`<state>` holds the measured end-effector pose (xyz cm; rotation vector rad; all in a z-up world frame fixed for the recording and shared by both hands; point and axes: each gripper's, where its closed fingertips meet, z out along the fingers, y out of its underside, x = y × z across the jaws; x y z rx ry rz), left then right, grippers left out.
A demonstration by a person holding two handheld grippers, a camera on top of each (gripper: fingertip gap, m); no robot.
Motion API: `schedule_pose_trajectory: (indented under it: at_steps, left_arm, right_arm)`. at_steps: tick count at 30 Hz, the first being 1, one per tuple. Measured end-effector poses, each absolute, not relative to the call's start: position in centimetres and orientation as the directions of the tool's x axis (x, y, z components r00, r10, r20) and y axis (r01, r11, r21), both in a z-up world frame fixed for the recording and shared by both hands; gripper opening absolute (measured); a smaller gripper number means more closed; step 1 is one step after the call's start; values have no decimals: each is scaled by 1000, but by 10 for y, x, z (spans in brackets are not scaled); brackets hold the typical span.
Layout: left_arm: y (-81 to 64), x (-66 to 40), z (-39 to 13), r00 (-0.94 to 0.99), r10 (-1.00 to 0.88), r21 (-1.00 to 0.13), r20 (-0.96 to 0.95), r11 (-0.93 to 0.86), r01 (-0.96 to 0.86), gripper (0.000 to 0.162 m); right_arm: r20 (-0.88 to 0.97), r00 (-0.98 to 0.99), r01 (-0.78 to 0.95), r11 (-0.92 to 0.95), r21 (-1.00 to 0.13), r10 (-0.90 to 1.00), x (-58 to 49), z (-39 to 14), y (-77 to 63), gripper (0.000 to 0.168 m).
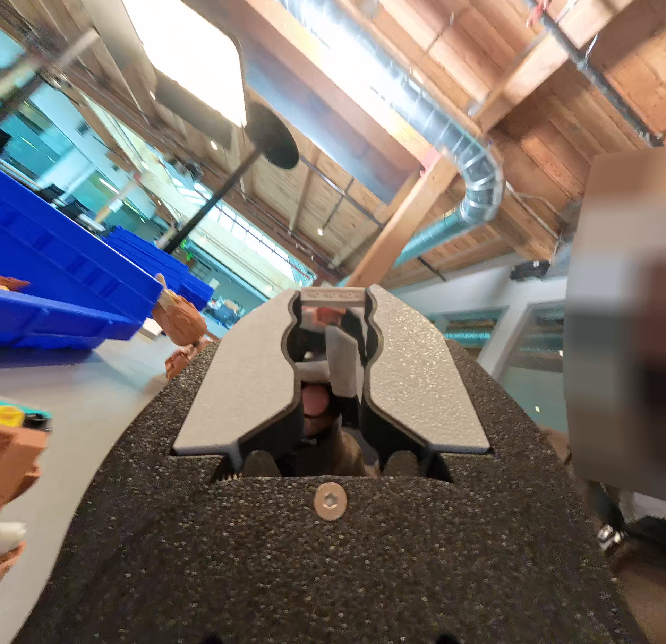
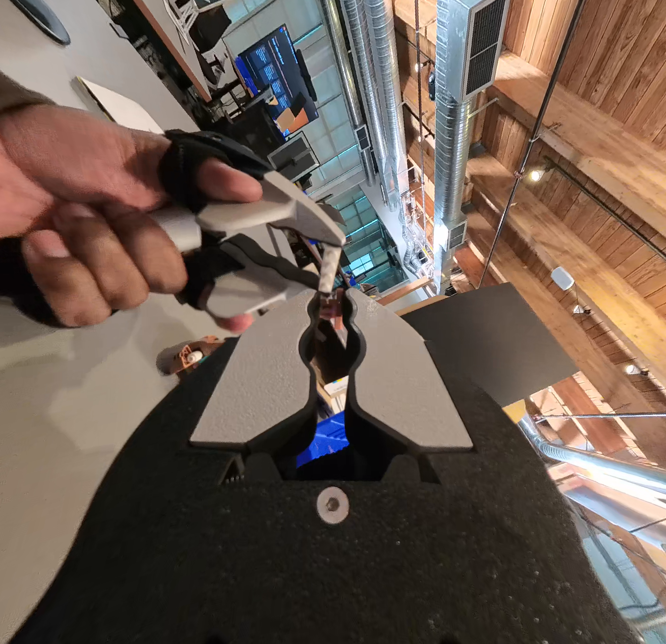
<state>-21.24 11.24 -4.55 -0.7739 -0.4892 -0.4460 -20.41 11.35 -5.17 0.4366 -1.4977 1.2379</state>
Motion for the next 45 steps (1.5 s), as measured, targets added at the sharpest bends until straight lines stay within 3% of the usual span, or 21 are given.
schedule_pose_trajectory:
  at_steps: [2,4,8,11,13,18,22,24,31,34,41,45]
  left_arm:
    - [97,-221,-44,789,-194,-496,583,685,534,33]
    - [96,-222,-46,799,-157,-520,581,683,513,33]
    - [107,-218,-49,811,-137,-567,569,650,507,33]
    - [110,-218,-52,811,-128,-575,571,643,506,33]
    - [110,-219,-54,811,-112,-580,574,644,500,34]
    - [113,-220,-57,809,-97,-592,580,632,500,33]
    - [121,-217,-58,816,-76,-625,573,603,495,33]
    - [126,-214,-59,819,-67,-644,570,582,496,33]
    - [143,-208,-60,837,-8,-724,547,497,478,33]
    - [147,-210,-57,835,-8,-732,550,476,487,33]
    - [152,-218,-56,823,0,-742,568,432,512,33]
    - [152,-223,-60,794,-21,-709,608,435,555,33]
  right_arm:
    - [871,-344,-783,404,-472,350,-209,-51,119,11]
    - [848,-337,-727,460,-510,409,-231,-46,130,10]
    - [708,-323,-449,558,-698,628,-320,-34,177,11]
    - [588,-333,-208,551,-808,737,-375,-52,213,34]
    - [545,-371,-148,531,-834,752,-379,-67,219,41]
    - [637,-370,-374,519,-769,676,-317,-59,202,40]
    - [790,-316,-666,470,-579,526,-241,-51,156,26]
    - [838,-298,-731,455,-509,457,-219,-58,137,23]
    - [858,-325,-759,431,-488,398,-209,-66,120,23]
    - [846,-314,-754,428,-498,431,-214,-58,126,9]
    - [848,-302,-738,455,-498,436,-223,-56,131,10]
    - [817,-369,-699,447,-559,444,-230,-62,131,8]
